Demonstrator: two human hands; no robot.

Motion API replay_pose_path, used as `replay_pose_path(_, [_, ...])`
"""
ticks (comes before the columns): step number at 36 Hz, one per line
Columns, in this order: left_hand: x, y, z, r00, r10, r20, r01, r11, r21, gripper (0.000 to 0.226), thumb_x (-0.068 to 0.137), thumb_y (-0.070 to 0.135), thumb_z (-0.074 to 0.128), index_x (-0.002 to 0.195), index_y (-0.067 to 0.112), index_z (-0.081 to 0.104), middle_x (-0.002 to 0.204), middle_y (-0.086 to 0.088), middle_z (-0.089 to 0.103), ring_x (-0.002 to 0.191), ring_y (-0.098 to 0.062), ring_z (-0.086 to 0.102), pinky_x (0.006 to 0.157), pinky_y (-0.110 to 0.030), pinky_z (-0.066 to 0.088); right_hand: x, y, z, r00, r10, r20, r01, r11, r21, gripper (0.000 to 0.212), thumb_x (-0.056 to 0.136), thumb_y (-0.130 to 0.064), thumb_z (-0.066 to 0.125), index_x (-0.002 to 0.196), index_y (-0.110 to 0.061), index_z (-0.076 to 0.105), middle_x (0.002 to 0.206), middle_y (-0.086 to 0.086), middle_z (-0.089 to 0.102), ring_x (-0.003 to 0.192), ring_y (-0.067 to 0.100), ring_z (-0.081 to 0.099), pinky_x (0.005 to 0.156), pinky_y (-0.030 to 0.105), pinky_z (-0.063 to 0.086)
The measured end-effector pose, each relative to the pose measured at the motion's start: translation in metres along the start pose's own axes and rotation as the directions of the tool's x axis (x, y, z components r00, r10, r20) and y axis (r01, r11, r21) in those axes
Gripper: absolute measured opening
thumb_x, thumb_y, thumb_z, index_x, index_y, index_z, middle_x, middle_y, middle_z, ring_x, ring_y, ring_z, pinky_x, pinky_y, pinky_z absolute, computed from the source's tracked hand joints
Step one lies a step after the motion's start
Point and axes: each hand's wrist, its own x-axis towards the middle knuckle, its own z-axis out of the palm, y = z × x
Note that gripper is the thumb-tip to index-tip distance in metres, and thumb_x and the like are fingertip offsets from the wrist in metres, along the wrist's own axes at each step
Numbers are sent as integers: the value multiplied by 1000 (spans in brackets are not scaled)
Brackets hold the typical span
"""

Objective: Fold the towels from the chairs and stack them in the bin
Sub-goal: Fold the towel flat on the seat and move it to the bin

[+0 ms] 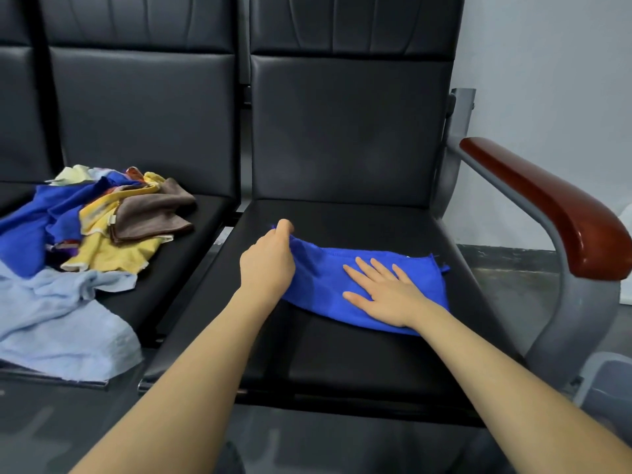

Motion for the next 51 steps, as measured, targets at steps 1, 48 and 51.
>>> replay_pose_path(1, [0,4,-2,1000,10,2,-10,999,-39,31,91,4,36,118,16,46,107,-6,61,88,-27,53,66,-32,33,0,-1,0,1000,6,-4,-6,1000,8,63,95,-64,19,151,-41,-1,160,-12,-9,147,12,-9,119,43,-4])
replay_pose_path(48, [-45,64,63,882,277,381,-343,932,116,54,98,50,31,139,14,33,146,-3,28,130,-26,29,104,-37,24,-31,32,-12,770,377,-514,-264,923,281,23,100,-29,36,83,-19,47,89,3,64,89,26,58,81,35,26])
replay_pose_path(51, [-44,63,61,843,306,443,-385,918,99,62,98,51,29,147,13,22,156,-3,11,142,-24,13,112,-39,13,-33,35,-13,686,510,-518,-427,859,280,20,98,-26,38,87,-16,51,97,4,63,95,26,55,84,37,29])
